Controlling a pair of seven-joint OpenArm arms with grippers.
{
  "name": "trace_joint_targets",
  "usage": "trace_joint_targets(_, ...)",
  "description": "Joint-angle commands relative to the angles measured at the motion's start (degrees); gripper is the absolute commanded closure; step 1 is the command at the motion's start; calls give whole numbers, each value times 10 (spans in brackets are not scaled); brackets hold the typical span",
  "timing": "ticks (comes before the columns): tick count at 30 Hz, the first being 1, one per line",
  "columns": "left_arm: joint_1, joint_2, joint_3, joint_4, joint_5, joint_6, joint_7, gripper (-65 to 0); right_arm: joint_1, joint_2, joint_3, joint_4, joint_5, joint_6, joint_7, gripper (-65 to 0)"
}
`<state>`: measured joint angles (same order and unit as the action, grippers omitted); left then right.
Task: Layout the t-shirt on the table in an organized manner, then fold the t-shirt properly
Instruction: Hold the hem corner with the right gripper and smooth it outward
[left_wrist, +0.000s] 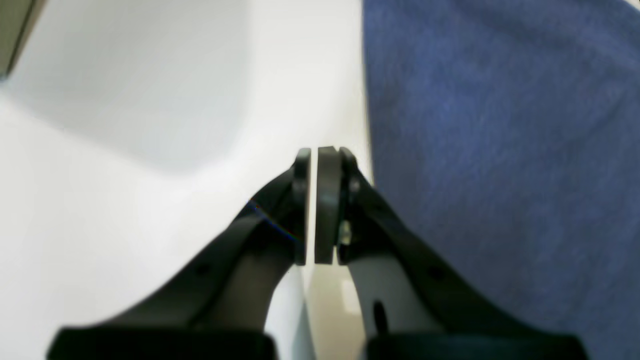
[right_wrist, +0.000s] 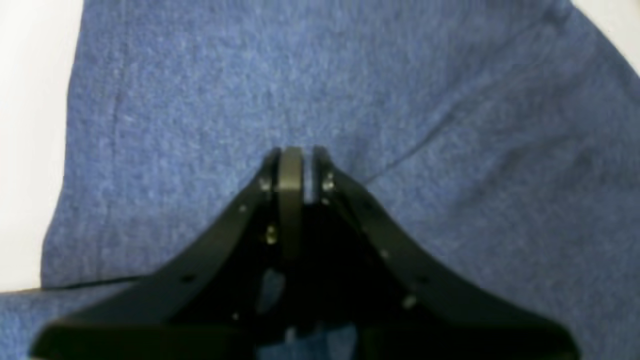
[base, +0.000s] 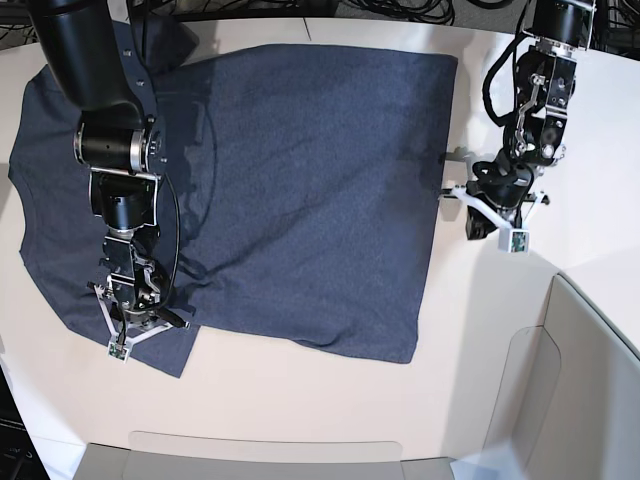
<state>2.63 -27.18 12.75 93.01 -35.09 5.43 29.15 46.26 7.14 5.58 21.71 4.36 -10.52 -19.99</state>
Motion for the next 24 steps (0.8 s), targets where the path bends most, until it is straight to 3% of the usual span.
trace_joint_targets(1,-4,-7,-4,9,-1,-3,-13,-8,19,4,0,-5,-3,-3,16,-65)
trace_joint_targets(11,33,-7,-4,13,0,-3,-13,-8,59,36,1,-24,1,-5,97,-78)
trace_joint_targets(17,65,-7,-5,70,1,-3,-13,-8,85,53,1,-24,2,-5,170,-90)
trace_joint_targets(21,71,-7,-5,97,1,-3,-13,-8,91,46,-1,-21,2,-1,139,-94)
trace_joint_targets(24,77,-8,-5,98,1,-3,-13,-8,86,22,0,-22,2,0,98,-93)
